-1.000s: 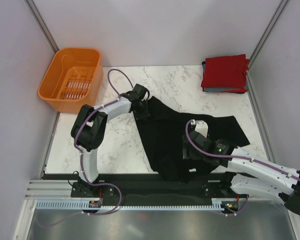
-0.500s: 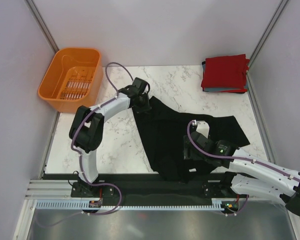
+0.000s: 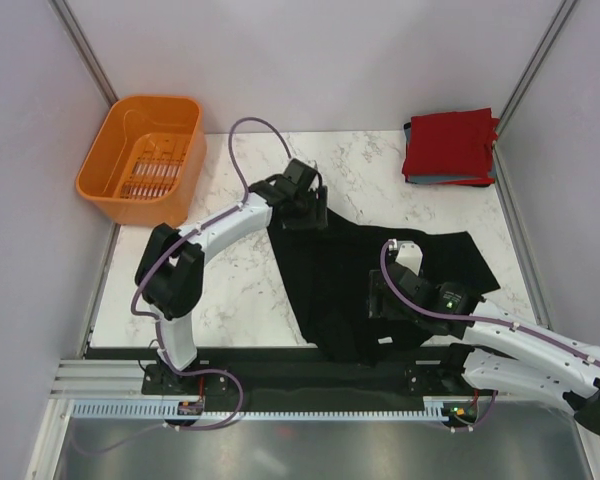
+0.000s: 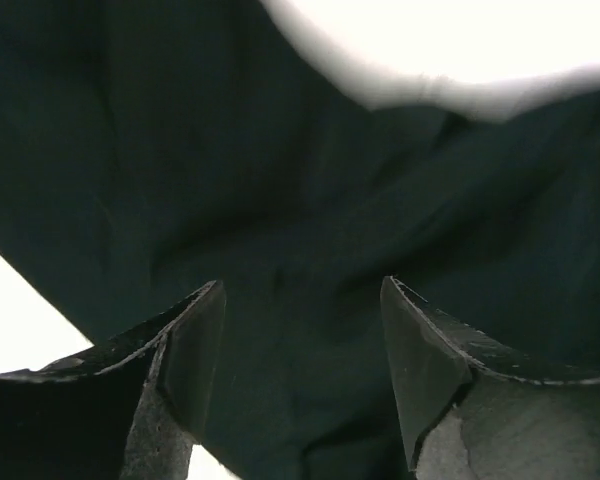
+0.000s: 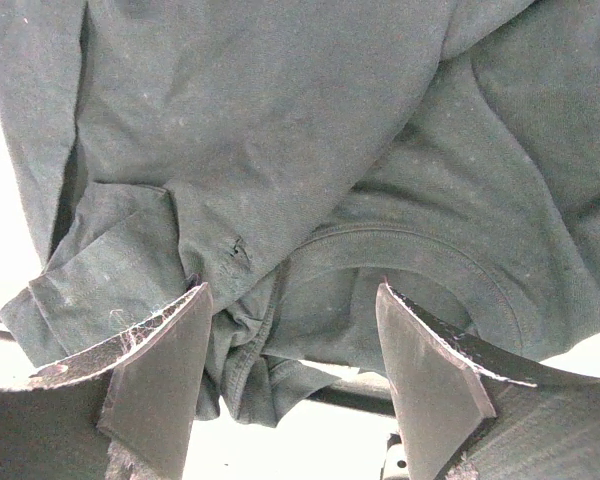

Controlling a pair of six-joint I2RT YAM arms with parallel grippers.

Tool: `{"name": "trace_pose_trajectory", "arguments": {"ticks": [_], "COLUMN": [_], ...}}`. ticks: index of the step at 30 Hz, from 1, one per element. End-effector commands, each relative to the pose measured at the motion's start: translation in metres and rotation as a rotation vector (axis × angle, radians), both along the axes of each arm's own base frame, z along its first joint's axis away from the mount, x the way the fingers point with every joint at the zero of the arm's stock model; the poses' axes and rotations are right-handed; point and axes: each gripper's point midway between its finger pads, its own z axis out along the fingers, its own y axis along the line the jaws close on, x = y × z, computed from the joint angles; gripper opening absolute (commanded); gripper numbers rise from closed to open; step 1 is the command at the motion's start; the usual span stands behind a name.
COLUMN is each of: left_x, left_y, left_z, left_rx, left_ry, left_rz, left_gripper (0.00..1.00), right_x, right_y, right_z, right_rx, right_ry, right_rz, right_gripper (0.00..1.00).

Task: Fold and stack the t-shirts

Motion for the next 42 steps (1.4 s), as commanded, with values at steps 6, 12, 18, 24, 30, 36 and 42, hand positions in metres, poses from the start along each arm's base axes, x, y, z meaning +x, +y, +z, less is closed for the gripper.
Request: {"name": "trace_pose_trajectory", "arguments": {"ticks": [6,12,18,24,30,36,42], "left_x": [-0.017,-0.006,0.008,0.022,0.068,0.14,0.125], "left_y": [0.021,0.022,0.015,0.008,0.008,-0.042,-0.043], "left_z": [-0.025,-0.042,-0.056,-0.055,0.005,0.053,0.063], "left_rx": [0.159,0.22,0.257,0.267,0.318,0.225,0.174], "left_ry": [-0.077,-0.087,-0.088,-0.112,-0.262,-0.362,-0.307], "left_rz": [-0.112,-0.137,-0.168,-0.164,-0.082,-0.082,-0.06], "left_gripper": [0.72,0.72,0.69,0.26,0.02,0.39,0.98], "right_x": [-0.001,-0.004,-0.004,-0.004,-0.004,-0.004,-0.006], "right_y": [-0.001,-0.003,-0.004,-0.004,-0.004,-0.002,-0.001], "right_z": [0.001,-0.002,-0.004,-0.007,-0.007,-0.008,0.0], "right_rx": [0.017,0.019,0.008,-0.003,-0.002,-0.014,0.009], "right_ry": [0.0,0.009,0.014,0.023,0.025,0.035,0.032], "right_rz": [-0.015,-0.019,-0.022,-0.02,-0.016,-0.007,-0.006], "right_gripper": [0.74,0.74,0.74,0.74,0.74,0.74,0.74]}}
